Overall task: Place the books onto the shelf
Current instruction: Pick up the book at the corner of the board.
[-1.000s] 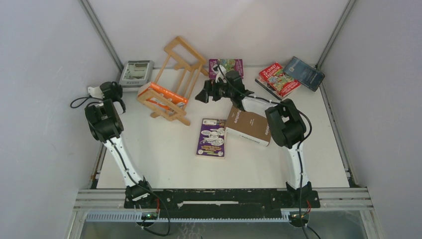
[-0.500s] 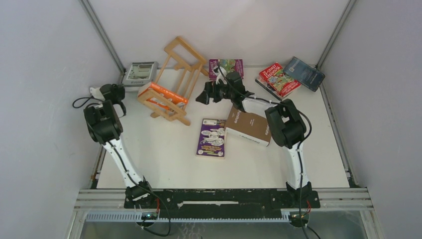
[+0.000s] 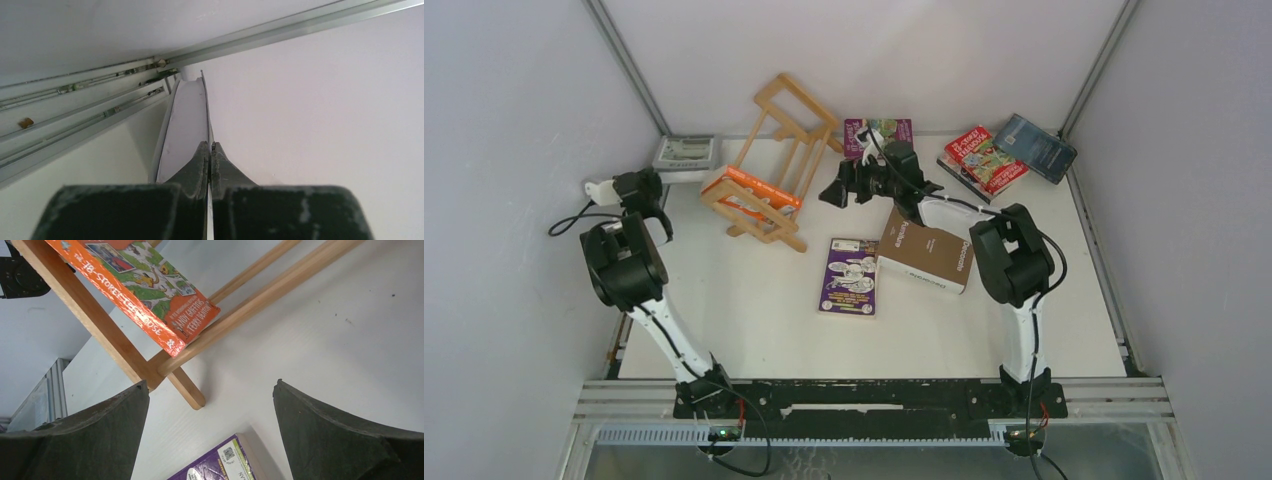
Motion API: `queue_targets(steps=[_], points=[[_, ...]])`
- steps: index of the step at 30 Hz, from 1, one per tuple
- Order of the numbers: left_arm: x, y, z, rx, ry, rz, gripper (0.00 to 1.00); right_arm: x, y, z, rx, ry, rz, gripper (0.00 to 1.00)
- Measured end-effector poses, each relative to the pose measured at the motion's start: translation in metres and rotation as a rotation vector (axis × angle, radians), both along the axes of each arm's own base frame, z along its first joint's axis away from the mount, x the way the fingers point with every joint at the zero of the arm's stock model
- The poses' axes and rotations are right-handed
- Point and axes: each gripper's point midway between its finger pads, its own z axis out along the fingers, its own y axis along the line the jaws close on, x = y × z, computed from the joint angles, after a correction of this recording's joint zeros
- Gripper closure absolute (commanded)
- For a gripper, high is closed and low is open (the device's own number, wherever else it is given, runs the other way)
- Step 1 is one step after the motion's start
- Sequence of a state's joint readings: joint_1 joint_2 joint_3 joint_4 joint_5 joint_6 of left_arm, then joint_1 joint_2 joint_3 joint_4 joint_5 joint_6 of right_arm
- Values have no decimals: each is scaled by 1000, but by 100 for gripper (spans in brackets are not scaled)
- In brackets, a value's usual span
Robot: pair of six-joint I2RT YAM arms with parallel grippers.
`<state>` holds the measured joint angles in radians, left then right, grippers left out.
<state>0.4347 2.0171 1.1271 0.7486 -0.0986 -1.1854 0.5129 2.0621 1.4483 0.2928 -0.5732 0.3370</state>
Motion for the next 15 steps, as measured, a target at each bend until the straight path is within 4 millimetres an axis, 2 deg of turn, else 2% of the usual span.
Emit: queue_targets(steps=[4, 11, 15], points=[[-6, 1, 9, 15, -10, 32, 100, -1, -1, 8, 5, -16, 1, 1], [-11, -4, 18, 36, -8, 58, 100, 0, -3, 9, 6, -19, 0, 1], [-15, -6, 35, 67, -17, 68, 100, 2, -5, 10, 8, -19, -3, 1]])
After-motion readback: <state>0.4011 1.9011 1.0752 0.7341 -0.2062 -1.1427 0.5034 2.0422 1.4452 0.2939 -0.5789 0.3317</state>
